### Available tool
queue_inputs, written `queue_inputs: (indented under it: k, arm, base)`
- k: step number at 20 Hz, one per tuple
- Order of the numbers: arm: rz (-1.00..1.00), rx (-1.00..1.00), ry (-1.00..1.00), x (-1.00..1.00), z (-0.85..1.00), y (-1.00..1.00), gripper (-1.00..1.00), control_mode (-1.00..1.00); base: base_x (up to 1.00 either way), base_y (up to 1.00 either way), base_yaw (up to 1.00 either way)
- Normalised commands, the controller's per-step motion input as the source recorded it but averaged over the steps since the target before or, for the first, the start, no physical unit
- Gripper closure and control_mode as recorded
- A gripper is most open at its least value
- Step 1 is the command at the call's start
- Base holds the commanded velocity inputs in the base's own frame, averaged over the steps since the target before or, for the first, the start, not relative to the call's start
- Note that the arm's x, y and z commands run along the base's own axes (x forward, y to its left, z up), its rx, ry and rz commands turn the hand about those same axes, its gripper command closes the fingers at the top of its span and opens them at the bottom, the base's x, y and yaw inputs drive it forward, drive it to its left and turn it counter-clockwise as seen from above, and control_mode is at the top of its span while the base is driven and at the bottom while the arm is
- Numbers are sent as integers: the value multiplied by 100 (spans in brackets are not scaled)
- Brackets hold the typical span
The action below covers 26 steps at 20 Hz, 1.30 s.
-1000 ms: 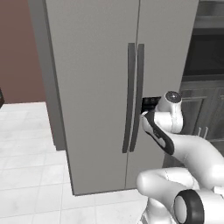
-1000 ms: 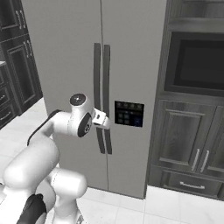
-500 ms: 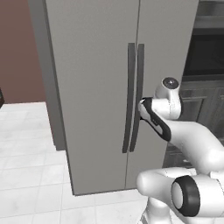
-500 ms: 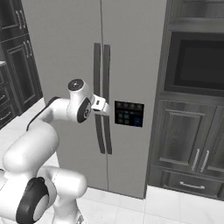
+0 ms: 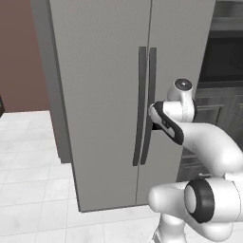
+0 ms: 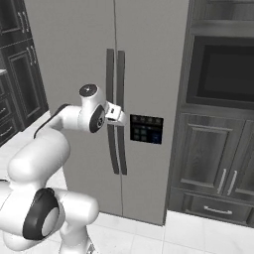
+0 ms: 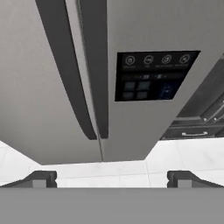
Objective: Place one of the steaks on the plate and the other in the bowl. Then place the bowl in the fridge.
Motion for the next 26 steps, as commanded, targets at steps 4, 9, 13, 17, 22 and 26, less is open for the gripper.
queue_inputs:
  k: [4,9,13,17,22,26]
  arm:
    - [12,0,0,91,0,-4,-100,-100]
    - [3,0,-7,69,1,-4,-100,-100]
    - [0,0,-2,54,0,4,-100,-100]
    - [0,0,-1,37,0,0,-100,-100]
    - [0,0,0,37,0,0,-100,-100]
    - [0,0,0,28,0,0,-100,-100]
  base:
    - [0,0,0]
    - [0,0,0]
    - [0,0,0]
    - [0,0,0]
    - [0,0,0]
    - [0,0,0]
